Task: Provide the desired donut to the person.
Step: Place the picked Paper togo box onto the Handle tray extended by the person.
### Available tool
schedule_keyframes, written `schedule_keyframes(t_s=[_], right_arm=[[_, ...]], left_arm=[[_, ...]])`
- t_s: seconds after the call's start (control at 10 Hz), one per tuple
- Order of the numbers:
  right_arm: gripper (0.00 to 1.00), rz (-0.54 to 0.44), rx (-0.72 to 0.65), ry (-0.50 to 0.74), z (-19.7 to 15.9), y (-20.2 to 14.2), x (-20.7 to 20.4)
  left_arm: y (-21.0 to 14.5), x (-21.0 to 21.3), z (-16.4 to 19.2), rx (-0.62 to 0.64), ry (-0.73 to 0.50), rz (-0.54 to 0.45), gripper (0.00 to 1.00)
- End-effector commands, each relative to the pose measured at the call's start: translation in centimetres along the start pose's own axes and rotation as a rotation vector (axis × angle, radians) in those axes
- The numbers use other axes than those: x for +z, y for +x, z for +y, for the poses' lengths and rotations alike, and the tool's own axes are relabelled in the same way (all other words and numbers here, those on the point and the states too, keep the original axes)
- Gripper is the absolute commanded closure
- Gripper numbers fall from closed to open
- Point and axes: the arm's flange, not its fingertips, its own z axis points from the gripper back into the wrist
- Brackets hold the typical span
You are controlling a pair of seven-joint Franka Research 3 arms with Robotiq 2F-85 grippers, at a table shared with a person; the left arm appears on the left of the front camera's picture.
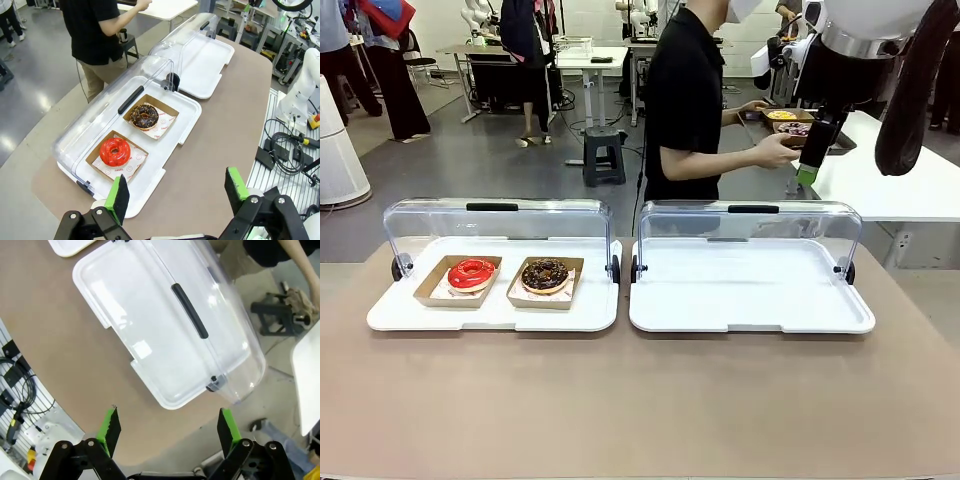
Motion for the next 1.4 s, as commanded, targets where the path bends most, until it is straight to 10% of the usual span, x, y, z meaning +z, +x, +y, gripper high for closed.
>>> schedule_keyframes(t_s=[0.0, 1.0, 1.3], right_arm=[[0.00, 0.006, -0.005, 0.010, 0.0, -0.6, 0.1], [0.00, 0.003, -0.002, 0.003, 0.0, -0.1, 0.0], [0.00, -0.286, -0.063, 0.654, -9.4, -6.7, -1.1]], left_arm=[[0.1, 0.0, -0.1, 0.000, -0.006, -0.007, 0.00], [0.1, 0.0, -0.1, 0.000, -0.006, -0.007, 0.00], [0.1, 0.0, -0.1, 0.000, -0.006, -0.007, 0.00]])
